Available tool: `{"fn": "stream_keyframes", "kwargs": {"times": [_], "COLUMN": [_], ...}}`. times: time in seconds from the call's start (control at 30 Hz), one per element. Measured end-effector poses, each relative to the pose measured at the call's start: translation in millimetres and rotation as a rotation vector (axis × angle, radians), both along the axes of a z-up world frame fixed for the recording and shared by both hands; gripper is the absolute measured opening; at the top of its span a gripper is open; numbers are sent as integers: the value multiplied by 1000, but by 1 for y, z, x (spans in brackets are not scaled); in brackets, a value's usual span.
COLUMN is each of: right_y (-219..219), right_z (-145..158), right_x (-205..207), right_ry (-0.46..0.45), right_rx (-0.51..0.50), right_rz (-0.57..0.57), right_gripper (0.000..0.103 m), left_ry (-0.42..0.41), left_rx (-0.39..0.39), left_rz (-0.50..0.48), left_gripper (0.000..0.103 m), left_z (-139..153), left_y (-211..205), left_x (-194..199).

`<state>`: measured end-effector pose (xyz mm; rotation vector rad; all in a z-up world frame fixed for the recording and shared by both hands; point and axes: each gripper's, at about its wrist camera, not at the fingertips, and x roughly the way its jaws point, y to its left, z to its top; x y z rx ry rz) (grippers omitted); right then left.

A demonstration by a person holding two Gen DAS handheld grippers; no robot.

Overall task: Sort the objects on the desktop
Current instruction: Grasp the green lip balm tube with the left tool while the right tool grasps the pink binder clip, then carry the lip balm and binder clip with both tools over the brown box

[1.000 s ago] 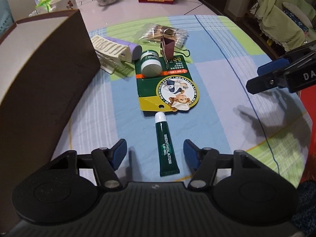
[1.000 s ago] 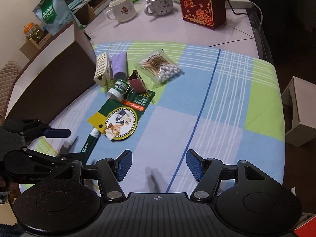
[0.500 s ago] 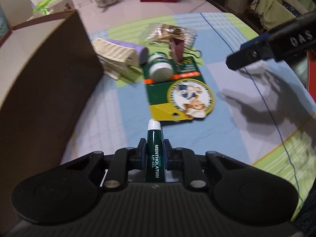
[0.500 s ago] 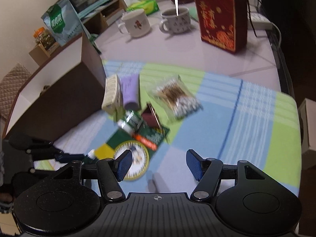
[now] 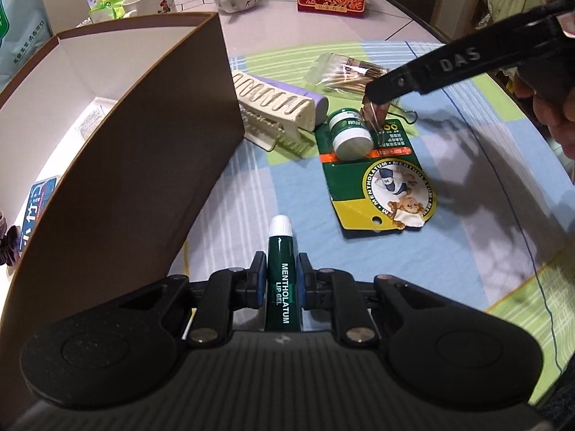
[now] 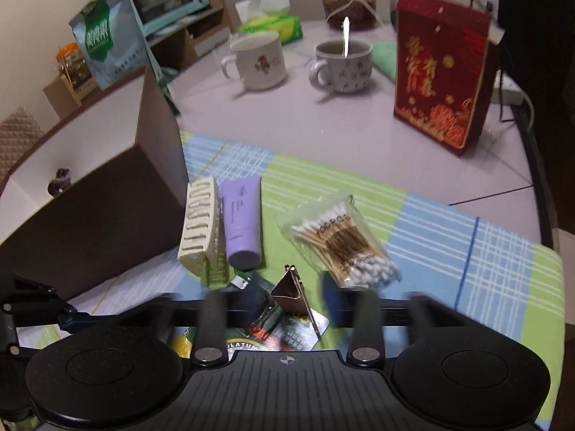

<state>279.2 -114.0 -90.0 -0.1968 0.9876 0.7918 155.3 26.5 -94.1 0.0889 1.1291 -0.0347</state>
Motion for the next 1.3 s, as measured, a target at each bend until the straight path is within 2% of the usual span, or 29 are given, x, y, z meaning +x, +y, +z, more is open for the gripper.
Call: {"fn": "stream_keyframes", "kwargs": {"times": [0.17, 0.27, 0.4, 0.57, 1.3], "right_y": [4, 3, -3, -9, -47], "right_z": [-11, -17, -18, -8, 41], "right_x": [3, 0, -5, -13, -71], "right_ry": [3, -2, -5, -14, -13], "right_rx": [-38, -64, -76, -83, 31], "right_rz": [9, 26, 34, 41, 72], "right_gripper": [34, 25, 22, 17, 17], "left_ry": [7, 5, -1, -7, -68], "left_rx": [-11, -19, -19, -19, 6], "left_rz": [11, 13, 8, 3, 30], "left_gripper": [14, 14, 14, 14, 14], "left_z": [-1, 0, 2, 5, 38], "left_y": [4, 5, 2, -3, -21], "left_x": [2, 1, -1, -6, -54]}}
